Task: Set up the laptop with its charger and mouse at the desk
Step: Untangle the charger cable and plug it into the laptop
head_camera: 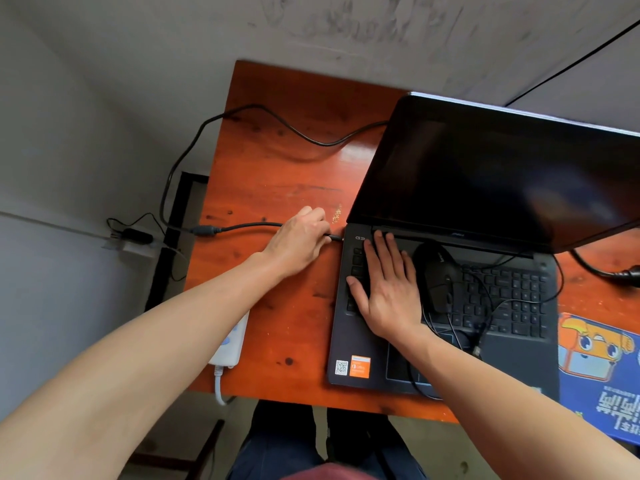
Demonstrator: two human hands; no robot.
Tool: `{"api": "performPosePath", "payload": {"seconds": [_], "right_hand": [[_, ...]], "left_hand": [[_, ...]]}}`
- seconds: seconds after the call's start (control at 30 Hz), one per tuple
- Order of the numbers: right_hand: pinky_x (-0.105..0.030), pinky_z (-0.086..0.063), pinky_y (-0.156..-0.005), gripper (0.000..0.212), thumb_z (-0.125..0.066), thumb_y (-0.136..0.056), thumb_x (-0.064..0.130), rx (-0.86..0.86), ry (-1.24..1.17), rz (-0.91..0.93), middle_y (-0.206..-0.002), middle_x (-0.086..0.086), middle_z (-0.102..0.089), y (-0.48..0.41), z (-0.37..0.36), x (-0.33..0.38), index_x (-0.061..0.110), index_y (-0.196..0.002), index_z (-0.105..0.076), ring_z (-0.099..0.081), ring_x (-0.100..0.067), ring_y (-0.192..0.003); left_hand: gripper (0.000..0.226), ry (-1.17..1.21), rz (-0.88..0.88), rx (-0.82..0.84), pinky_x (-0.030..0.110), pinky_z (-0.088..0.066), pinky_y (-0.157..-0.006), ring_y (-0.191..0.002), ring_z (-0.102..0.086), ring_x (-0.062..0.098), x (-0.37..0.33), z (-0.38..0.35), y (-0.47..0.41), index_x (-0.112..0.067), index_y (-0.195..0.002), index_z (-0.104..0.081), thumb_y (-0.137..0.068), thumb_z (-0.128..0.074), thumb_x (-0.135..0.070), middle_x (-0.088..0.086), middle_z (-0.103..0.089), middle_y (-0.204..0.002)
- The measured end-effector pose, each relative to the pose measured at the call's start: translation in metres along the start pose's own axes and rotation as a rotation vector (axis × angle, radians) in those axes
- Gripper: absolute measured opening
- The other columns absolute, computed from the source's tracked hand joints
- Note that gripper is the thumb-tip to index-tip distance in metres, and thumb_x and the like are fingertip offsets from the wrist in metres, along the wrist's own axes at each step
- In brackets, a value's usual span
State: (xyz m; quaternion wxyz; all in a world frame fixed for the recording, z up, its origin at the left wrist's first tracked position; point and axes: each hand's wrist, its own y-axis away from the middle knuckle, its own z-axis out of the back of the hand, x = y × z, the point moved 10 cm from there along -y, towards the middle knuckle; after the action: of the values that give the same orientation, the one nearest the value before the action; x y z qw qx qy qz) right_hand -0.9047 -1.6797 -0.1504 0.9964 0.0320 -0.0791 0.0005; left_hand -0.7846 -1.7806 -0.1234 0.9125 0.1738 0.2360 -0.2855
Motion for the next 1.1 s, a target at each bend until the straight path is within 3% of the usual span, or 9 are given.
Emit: {"api": "performPosePath", "payload": {"seconds": [0.3,0.5,0.6,0.67,0.77,0.83,1.1], "right_hand": [[-0.046,-0.018,-0.118,0.069,-0.033,-0.096,0.054,-0.002,0.002,0.013,-0.158,-0.013,-0.026,0.000,0.001,0.001,0.009,-0.148,-0.035,-0.013,-0.026,-0.149],[-0.045,-0.020,-0.117,0.065,-0.041,-0.095,0.050,0.073,-0.045,0.036,-0.157,-0.012,-0.028,0.000,0.009,0.010,0.010,-0.147,-0.038,-0.018,-0.027,-0.148],[-0.045,-0.029,-0.113,0.051,-0.056,-0.092,0.039,0.032,-0.100,0.046,-0.145,-0.011,-0.049,0.005,0.033,0.007,0.010,-0.135,-0.054,-0.039,-0.026,-0.140],[-0.044,-0.035,-0.107,0.038,-0.061,-0.088,0.031,-0.104,-0.114,0.023,-0.127,-0.007,-0.063,0.011,0.066,-0.012,0.013,-0.121,-0.064,-0.055,-0.024,-0.124],[-0.039,-0.039,-0.096,0.026,-0.062,-0.083,0.024,-0.282,-0.137,-0.150,-0.106,0.000,-0.070,0.032,0.123,-0.079,0.015,-0.107,-0.069,-0.064,-0.023,-0.101],[-0.042,-0.043,-0.089,0.024,-0.060,-0.082,0.021,-0.305,-0.167,-0.294,-0.099,-0.002,-0.071,0.045,0.139,-0.125,0.013,-0.102,-0.070,-0.066,-0.027,-0.095],[-0.042,-0.048,-0.076,0.022,-0.063,-0.085,0.018,-0.311,-0.227,-0.771,-0.106,-0.010,-0.071,0.111,0.167,-0.318,0.015,-0.106,-0.070,-0.065,-0.037,-0.093]], "left_hand": [[0.017,-0.026,-0.069,0.002,0.041,-0.045,-0.076,-0.088,-0.048,0.026,-0.011,-0.001,-0.002,0.004,-0.090,-0.064,-0.093,-0.053,-0.008,0.013,-0.055,-0.091],[0.021,-0.178,-0.044,0.097,0.041,-0.043,-0.084,-0.100,-0.050,0.028,-0.012,0.000,-0.008,-0.007,-0.107,-0.065,-0.093,-0.055,-0.018,0.009,-0.055,-0.103],[0.027,-0.214,-0.044,0.039,0.042,-0.043,-0.087,-0.103,-0.052,0.030,-0.028,0.017,-0.007,-0.012,-0.115,-0.063,-0.091,-0.055,-0.021,0.009,-0.056,-0.107],[0.029,-0.173,-0.068,0.027,0.044,-0.045,-0.088,-0.105,-0.054,0.033,-0.052,0.025,-0.010,-0.013,-0.116,-0.063,-0.089,-0.054,-0.021,0.011,-0.058,-0.111],[0.029,-0.156,-0.178,0.086,0.041,-0.048,-0.089,-0.107,-0.058,0.031,-0.112,0.025,-0.017,-0.014,-0.115,-0.062,-0.090,-0.053,-0.024,0.009,-0.060,-0.115],[0.027,-0.155,-0.237,0.112,0.039,-0.049,-0.087,-0.107,-0.058,0.028,-0.142,0.020,-0.018,-0.015,-0.113,-0.061,-0.091,-0.051,-0.026,0.007,-0.060,-0.112],[0.028,-0.199,-0.414,0.183,0.039,-0.049,-0.084,-0.103,-0.057,0.023,-0.274,-0.019,-0.043,-0.018,-0.116,-0.060,-0.094,-0.047,-0.030,0.002,-0.058,-0.109]]}}
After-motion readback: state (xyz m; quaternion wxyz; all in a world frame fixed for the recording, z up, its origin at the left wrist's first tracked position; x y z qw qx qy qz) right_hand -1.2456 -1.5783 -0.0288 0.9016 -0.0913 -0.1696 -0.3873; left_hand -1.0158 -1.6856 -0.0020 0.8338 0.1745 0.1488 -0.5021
